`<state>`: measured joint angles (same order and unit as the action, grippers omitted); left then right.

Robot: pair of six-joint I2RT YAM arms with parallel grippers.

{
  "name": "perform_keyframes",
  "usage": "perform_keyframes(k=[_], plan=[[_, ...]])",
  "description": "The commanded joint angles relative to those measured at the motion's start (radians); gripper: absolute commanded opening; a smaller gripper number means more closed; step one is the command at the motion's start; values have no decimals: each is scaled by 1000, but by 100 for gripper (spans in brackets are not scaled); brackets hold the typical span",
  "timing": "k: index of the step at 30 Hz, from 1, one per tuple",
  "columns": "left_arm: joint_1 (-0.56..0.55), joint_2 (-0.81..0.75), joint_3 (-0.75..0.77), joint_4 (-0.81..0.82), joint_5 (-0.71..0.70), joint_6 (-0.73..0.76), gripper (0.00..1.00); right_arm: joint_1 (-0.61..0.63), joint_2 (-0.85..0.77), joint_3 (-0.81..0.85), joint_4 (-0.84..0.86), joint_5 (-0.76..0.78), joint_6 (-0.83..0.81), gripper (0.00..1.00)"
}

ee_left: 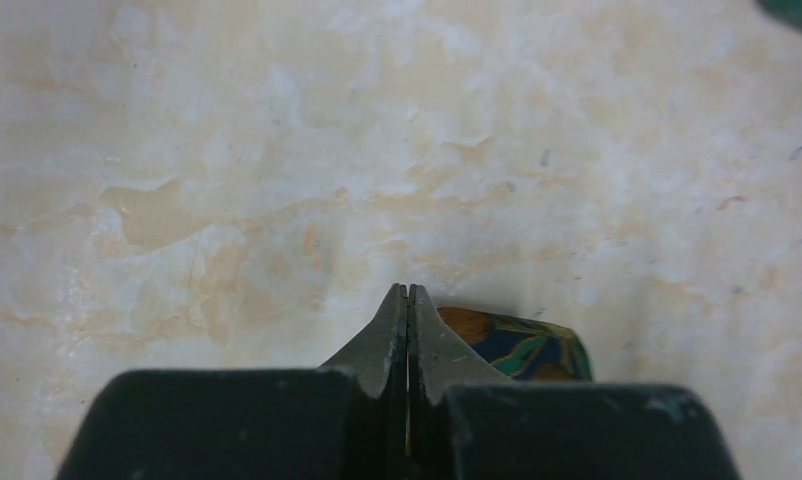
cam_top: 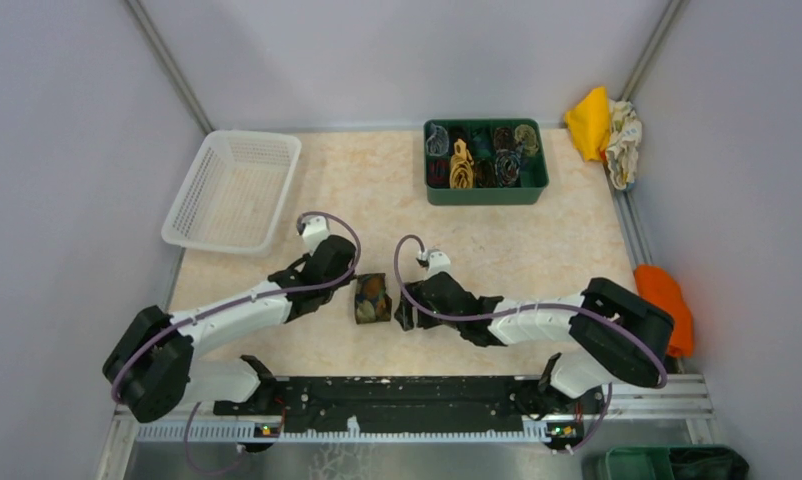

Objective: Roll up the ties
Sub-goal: Roll the tie at the center of the board, then pick up the tie at the center of the board.

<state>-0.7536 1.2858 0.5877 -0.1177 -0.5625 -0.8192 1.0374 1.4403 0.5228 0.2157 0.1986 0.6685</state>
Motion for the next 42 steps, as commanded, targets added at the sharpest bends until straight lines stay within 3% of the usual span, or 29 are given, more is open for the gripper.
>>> perform_keyframes(k=[1, 8, 19, 30, 42], plan=[[3, -58, 58, -59, 7, -7, 0, -18, -25, -92, 147, -115, 94, 74], [3, -33, 15, 101, 200, 21, 0, -61, 51, -238, 548, -294, 247, 81], [4, 23, -90, 175, 253, -14, 0, -70, 278, -229, 800, -398, 362, 82], [5, -67, -235, 168, 249, -50, 0, -70, 372, -211, 859, -411, 401, 83], [5, -120, -254, 156, 223, -39, 0, -71, 395, -50, 691, -388, 321, 85]])
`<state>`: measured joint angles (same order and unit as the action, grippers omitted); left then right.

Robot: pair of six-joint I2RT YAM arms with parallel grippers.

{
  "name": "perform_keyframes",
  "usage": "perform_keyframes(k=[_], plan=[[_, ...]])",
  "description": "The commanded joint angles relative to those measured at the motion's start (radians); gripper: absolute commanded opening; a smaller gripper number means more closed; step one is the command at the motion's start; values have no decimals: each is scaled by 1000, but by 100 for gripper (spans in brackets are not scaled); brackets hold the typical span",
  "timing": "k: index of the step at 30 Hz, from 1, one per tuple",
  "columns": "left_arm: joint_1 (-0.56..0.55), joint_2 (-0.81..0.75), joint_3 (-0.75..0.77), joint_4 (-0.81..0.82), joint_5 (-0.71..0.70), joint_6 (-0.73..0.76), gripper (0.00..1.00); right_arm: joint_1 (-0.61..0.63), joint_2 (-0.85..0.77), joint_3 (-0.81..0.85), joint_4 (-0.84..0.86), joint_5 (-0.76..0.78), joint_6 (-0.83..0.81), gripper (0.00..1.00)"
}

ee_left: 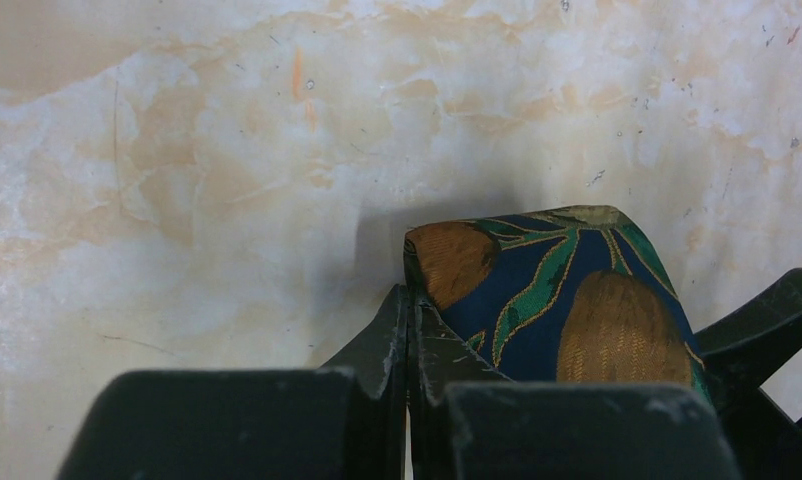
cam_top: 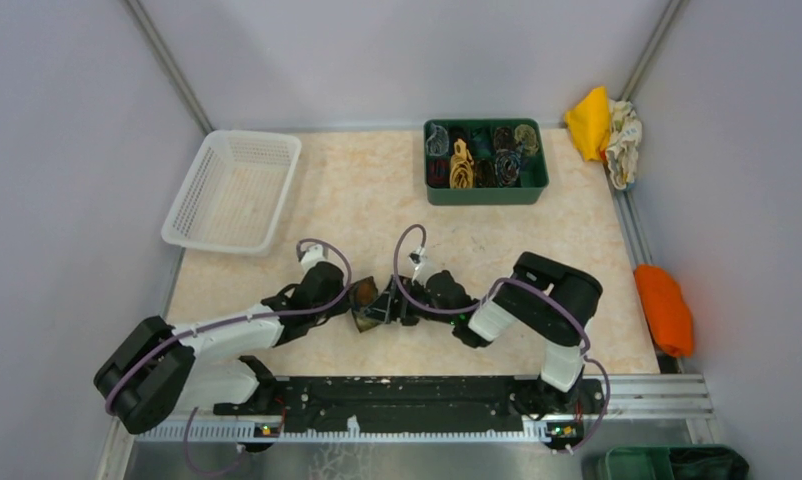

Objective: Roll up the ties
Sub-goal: Pick up the tie at the center of the board.

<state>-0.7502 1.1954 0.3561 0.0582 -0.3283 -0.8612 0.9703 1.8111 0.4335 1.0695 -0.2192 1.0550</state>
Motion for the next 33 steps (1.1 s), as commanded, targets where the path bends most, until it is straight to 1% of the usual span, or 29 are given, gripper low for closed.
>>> perform_keyframes(k=[1, 4, 6, 9, 11, 14, 16, 17, 18, 20, 23, 25, 27, 31, 33], plan=[[2, -34, -25, -20, -13, 5, 0, -4, 26, 51, -178, 36, -71, 85], [2, -44, -28, -21, -15, 8, 0, -9, 40, 80, -207, 48, -81, 80], [0, -48, -28, -20, -18, 10, 0, -16, 59, 91, -198, 40, -84, 73], [3, -47, -28, -17, -19, 15, 0, -19, 93, 106, -179, 21, -86, 60], [3, -40, -28, -12, -19, 18, 0, -19, 114, 116, -171, 5, -91, 53], [5, -25, -25, -6, -15, 22, 0, -19, 131, 120, -154, -7, -95, 48], [4, -22, -21, -17, -20, 18, 0, -19, 133, 120, -145, -10, -105, 40], [5, -24, -12, -42, -32, 8, 0, -19, 130, 120, -147, -10, -110, 39], [5, -33, 5, -104, -53, -12, 0, -19, 127, 120, -153, -9, -119, 37], [4, -57, 49, -287, -126, -71, 0, -19, 117, 131, -184, -5, -140, 34], [5, -82, 108, -471, -218, -138, 0, -20, 98, 149, -238, 0, -176, 31], [4, -89, 107, -507, -225, -155, 0, -19, 86, 157, -263, 1, -194, 32], [5, -85, 84, -469, -215, -157, 0, -19, 73, 171, -294, -2, -214, 34], [5, -68, 44, -306, -185, -125, 0, -20, 50, 181, -337, 4, -237, 39], [5, -58, 43, -246, -206, -113, 0, -20, 43, 186, -353, 7, -252, 40]])
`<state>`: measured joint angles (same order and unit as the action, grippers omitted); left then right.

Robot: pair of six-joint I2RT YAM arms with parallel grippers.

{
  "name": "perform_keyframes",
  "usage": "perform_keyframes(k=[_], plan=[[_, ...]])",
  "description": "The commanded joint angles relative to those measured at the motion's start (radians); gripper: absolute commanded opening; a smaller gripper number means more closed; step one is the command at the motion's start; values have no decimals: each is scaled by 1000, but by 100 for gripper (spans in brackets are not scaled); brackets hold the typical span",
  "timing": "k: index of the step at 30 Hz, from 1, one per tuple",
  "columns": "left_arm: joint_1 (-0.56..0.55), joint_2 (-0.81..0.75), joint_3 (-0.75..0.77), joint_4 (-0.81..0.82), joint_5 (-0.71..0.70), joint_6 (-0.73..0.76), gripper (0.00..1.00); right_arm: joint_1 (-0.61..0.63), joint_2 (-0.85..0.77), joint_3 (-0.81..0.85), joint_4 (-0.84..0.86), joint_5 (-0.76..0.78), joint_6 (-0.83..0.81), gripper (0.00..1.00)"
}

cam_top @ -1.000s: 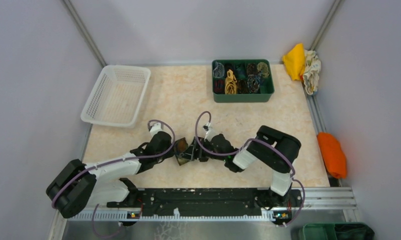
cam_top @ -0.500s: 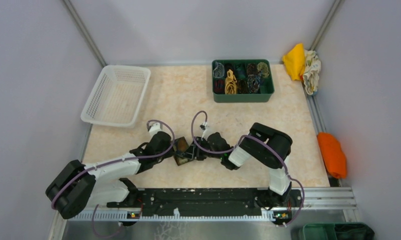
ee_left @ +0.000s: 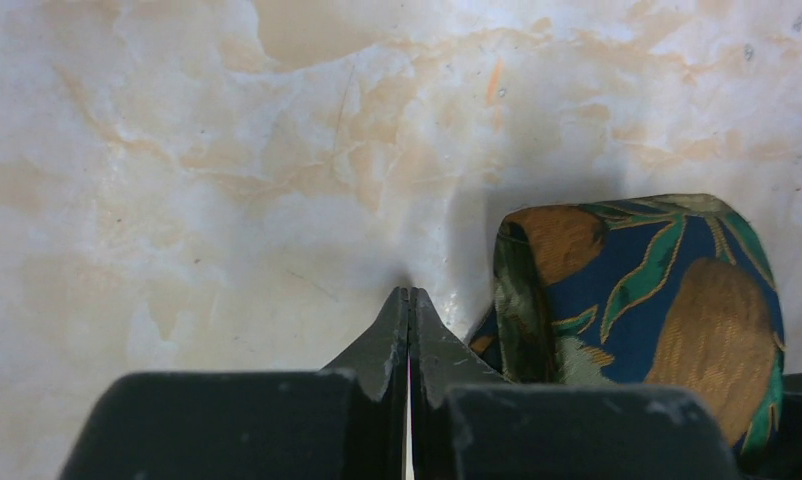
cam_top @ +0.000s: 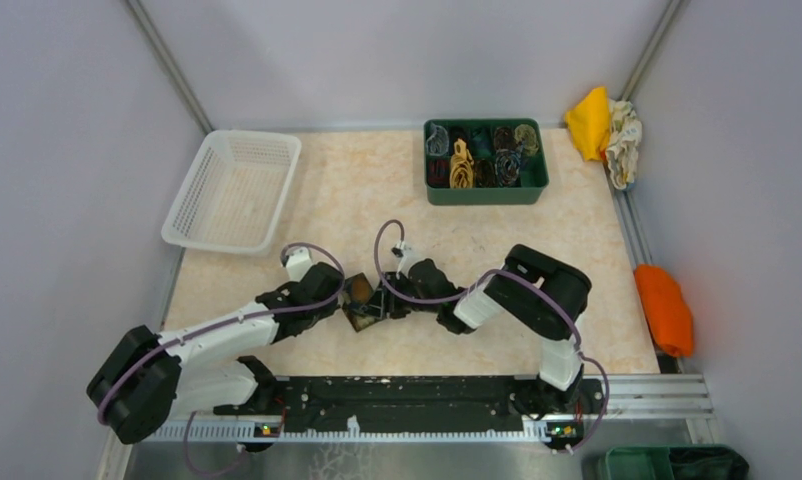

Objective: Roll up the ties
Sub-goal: Pick up the tie at the center of the board.

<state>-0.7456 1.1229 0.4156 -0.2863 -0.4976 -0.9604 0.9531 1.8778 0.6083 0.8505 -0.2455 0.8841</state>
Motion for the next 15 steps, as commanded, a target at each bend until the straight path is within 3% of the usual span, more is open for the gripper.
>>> perform_keyframes(k=[1, 8, 15], plan=[[1, 20, -11, 118, -58, -11, 0, -2, -25, 16, -150, 35, -90, 40], [49, 91, 102, 126, -157, 24, 0, -1, -30, 64, -217, 19, -154, 41], [93, 250, 116, 278, -34, 70, 0, 6, -48, 84, -268, 23, -202, 44]])
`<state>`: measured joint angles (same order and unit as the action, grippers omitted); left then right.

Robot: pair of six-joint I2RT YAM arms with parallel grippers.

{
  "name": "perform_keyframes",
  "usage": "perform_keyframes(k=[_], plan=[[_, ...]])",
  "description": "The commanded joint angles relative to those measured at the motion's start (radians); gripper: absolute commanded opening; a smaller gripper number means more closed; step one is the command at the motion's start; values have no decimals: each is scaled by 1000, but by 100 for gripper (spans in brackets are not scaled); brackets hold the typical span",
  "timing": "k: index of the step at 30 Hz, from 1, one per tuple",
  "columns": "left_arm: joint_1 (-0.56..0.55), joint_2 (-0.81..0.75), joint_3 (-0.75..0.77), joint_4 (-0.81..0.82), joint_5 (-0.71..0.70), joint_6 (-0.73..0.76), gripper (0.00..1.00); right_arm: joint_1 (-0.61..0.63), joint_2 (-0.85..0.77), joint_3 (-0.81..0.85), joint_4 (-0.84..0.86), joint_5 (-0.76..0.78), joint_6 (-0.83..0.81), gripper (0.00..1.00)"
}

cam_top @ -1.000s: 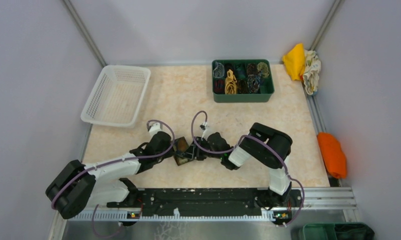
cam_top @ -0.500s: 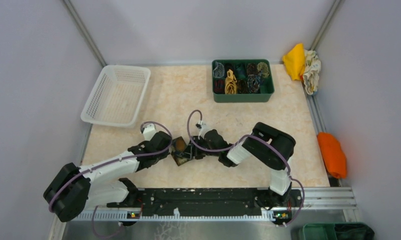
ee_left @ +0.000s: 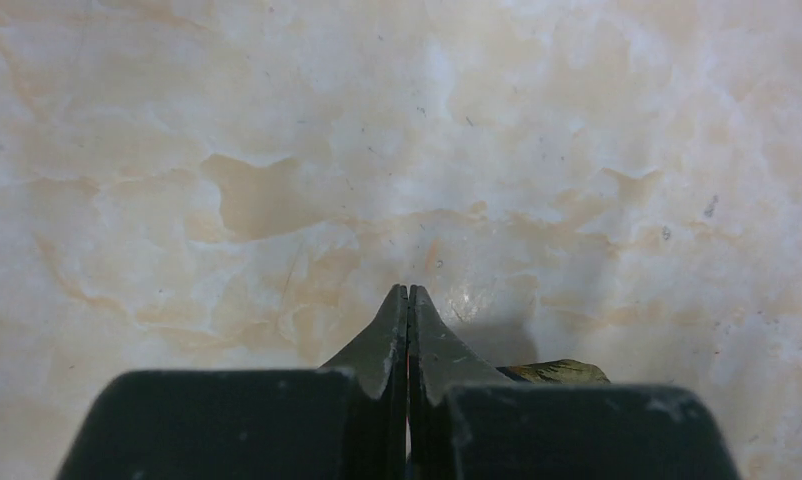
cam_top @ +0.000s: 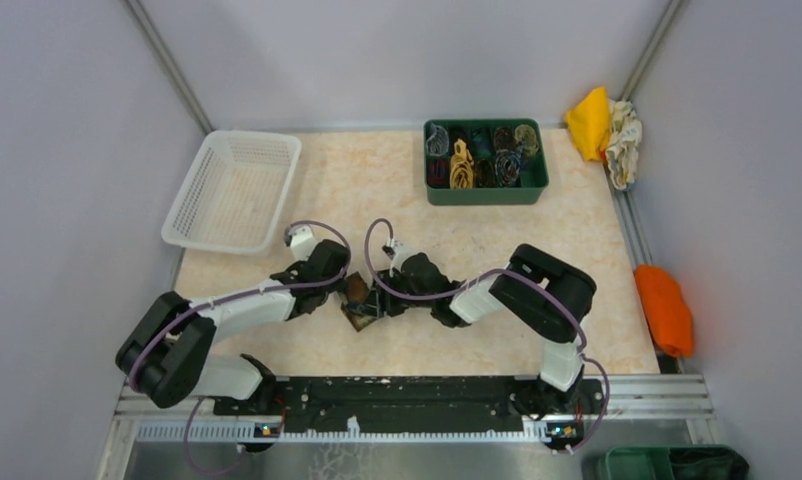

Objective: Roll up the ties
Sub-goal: Pick up the tie at the center of the board.

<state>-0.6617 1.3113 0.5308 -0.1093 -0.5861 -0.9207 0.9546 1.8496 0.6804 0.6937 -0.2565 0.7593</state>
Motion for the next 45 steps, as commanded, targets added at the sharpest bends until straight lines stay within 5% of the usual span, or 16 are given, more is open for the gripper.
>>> perform_keyframes(k=[1, 10, 26, 31, 39, 45], plan=[[9, 77, 2, 124, 71, 29, 0, 3, -20, 11, -111, 36, -79, 45], [9, 80, -35, 220, 165, 56, 0, 5, 7, 24, -46, -6, -82, 56], [10, 109, -94, 343, 295, 65, 0, 1, 88, 55, 67, -34, -34, 55], [10, 146, -73, 342, 335, 69, 0, 1, 99, 63, 74, -45, -29, 44], [9, 121, -70, 326, 340, 87, 0, 0, 99, 83, 69, -67, -30, 0], [10, 19, 34, 98, 189, 85, 0, 1, 36, 82, -12, -26, -64, 0]])
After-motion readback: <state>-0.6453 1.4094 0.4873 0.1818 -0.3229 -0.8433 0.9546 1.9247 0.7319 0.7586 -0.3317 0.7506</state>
